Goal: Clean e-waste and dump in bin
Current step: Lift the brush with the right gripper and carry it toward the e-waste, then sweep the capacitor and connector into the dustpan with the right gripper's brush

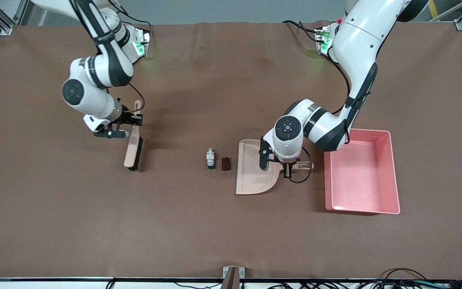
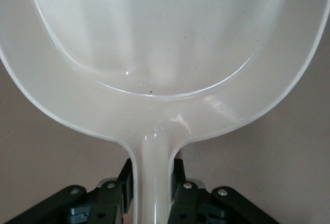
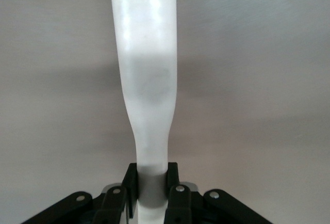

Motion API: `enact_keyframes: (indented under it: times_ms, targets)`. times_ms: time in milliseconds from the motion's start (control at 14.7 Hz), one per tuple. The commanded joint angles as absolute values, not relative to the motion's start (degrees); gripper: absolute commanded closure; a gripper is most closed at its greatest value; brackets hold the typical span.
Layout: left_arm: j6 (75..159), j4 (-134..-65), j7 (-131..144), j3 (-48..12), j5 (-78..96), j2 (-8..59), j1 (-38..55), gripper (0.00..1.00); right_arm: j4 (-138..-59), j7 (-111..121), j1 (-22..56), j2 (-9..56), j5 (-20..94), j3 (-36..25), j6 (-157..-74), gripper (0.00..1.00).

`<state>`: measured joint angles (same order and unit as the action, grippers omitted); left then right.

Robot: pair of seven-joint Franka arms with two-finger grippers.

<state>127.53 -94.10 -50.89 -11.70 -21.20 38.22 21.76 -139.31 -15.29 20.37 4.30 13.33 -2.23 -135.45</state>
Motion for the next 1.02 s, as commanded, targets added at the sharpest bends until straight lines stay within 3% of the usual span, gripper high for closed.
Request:
enact_keyframes:
  times_ms: [0,272,612,952]
  targets:
    - [127.18,-93.25,-52.03,-11.78,-22.06,38.06,21.97,0.82,-136.33,-26.42,27.32,7.72,14.50,-2.64,-135.26,1.00]
    - [124.81,-92.99,-51.68,-12.04,-21.62,37.97,21.88,0.86,-134.92,-30.32,34.87,9.14,25.46,-2.72,-135.35,1.00]
    - [121.20,-91.05,-51.42,-12.04,-21.27,38.32,23.12,0.86,-124.56,-42.08,42.70,17.29,26.10,-2.81,-134.91,1.00]
    - [121.20,-91.05,-47.91,-12.04,-21.80,39.20,23.12,0.87,-115.33,-47.02,45.18,23.64,26.10,-2.72,-134.74,1.00]
